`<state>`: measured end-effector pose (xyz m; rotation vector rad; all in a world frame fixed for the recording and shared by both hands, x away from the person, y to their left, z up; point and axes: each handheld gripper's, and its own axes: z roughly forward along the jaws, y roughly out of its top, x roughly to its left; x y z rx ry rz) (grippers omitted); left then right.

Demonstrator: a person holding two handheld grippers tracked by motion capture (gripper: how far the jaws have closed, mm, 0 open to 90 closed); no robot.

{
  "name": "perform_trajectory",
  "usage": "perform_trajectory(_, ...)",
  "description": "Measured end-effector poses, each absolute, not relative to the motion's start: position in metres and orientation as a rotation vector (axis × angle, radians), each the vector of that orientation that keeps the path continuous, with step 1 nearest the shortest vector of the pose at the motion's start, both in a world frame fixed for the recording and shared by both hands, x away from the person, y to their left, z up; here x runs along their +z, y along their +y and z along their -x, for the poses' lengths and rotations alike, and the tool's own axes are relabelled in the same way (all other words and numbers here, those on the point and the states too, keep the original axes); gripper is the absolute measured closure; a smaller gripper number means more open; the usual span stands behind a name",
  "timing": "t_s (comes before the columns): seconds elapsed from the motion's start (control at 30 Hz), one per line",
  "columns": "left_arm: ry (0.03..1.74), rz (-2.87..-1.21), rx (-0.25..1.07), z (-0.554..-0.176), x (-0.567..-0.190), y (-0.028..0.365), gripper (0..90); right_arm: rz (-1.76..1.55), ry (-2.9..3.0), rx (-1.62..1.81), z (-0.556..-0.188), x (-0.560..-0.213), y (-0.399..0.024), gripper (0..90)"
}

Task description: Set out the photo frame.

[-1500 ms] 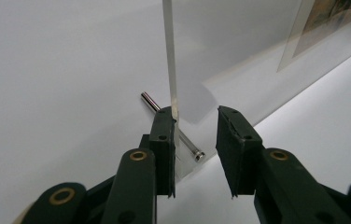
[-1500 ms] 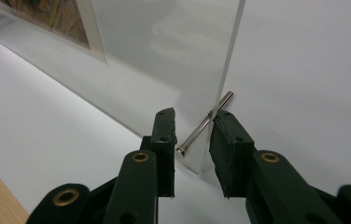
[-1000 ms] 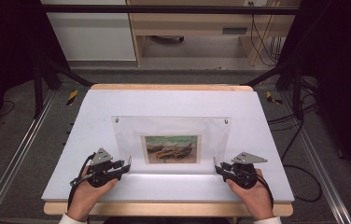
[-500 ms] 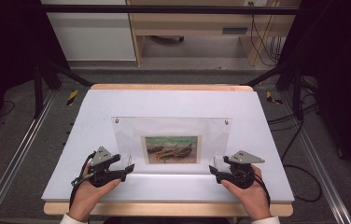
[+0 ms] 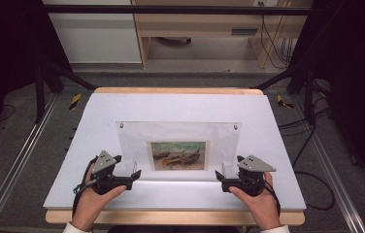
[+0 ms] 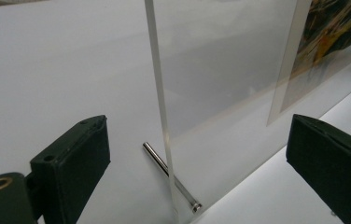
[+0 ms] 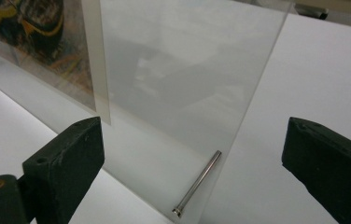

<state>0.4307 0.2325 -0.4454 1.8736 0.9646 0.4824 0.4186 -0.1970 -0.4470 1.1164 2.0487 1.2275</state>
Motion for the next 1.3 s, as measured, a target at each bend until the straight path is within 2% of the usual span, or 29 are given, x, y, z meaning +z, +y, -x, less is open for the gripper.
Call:
perform_trajectory(0.47, 0.948, -1.826, 0.486, -0.423, -0.439, 0.238, 5.0, -1.074, 1.982, 1.258, -0.407, -0.437, -0.201, 5.4)
perform_trajectory(0.73, 0.911, -1.801, 0.515, -0.415, -0.432, 0.248, 5.0, -1.097, 1.934, 1.270, -0.399, -0.433, -0.215, 5.8)
perform_trajectory(1.3, 0.946, -1.750, 0.587, -0.408, -0.427, 0.275, 5.0, -1.181, 1.857, 1.245, -0.381, -0.435, -0.251, 6.4)
